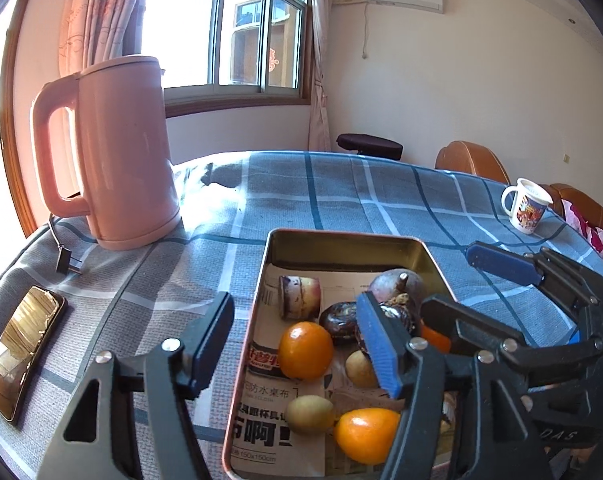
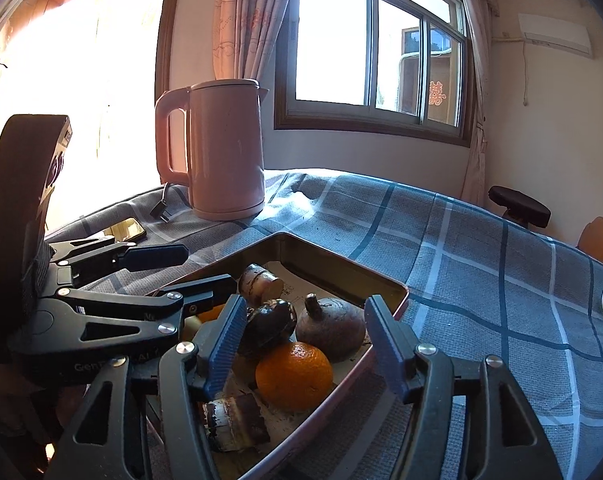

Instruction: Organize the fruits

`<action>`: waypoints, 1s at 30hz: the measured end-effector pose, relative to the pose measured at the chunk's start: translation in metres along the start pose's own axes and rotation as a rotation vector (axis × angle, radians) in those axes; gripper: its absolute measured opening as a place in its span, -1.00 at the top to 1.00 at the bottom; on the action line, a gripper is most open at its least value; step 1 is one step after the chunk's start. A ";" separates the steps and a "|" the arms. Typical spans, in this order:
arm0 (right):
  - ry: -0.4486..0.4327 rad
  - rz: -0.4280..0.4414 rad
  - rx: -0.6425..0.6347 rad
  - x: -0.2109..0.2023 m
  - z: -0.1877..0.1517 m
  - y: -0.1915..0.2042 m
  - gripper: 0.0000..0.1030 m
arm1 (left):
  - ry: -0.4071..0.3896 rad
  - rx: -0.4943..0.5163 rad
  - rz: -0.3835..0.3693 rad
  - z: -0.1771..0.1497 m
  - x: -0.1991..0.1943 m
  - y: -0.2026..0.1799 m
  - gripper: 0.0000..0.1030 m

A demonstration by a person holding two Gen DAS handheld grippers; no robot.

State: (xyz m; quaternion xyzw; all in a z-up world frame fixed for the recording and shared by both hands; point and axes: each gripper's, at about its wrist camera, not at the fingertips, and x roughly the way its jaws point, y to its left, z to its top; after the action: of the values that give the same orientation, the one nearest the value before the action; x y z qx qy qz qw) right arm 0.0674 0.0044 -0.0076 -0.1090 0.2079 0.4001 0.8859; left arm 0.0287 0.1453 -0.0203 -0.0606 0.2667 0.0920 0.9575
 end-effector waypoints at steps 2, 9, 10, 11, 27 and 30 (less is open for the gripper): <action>-0.019 -0.012 0.000 -0.004 0.001 0.000 -0.36 | -0.011 -0.004 -0.002 0.000 -0.003 0.000 -0.29; -0.053 -0.050 0.002 -0.015 0.000 0.000 -0.38 | -0.031 -0.002 -0.015 -0.001 -0.010 -0.006 -0.29; -0.055 -0.052 0.005 -0.017 -0.001 -0.001 -0.38 | -0.032 0.002 -0.015 -0.002 -0.011 -0.007 -0.29; -0.055 -0.052 0.008 -0.018 -0.002 -0.002 -0.38 | -0.034 0.008 -0.013 -0.002 -0.012 -0.009 -0.29; -0.077 -0.116 0.025 -0.052 -0.005 -0.008 -0.47 | -0.064 0.048 -0.038 0.001 -0.029 -0.025 -0.47; -0.082 -0.130 0.034 -0.059 -0.004 -0.010 -0.48 | -0.070 0.050 -0.037 0.001 -0.032 -0.027 -0.54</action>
State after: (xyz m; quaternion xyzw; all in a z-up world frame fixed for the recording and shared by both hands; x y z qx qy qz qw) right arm 0.0387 -0.0433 0.0159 -0.0906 0.1707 0.3420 0.9196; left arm 0.0082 0.1149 -0.0008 -0.0385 0.2339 0.0694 0.9690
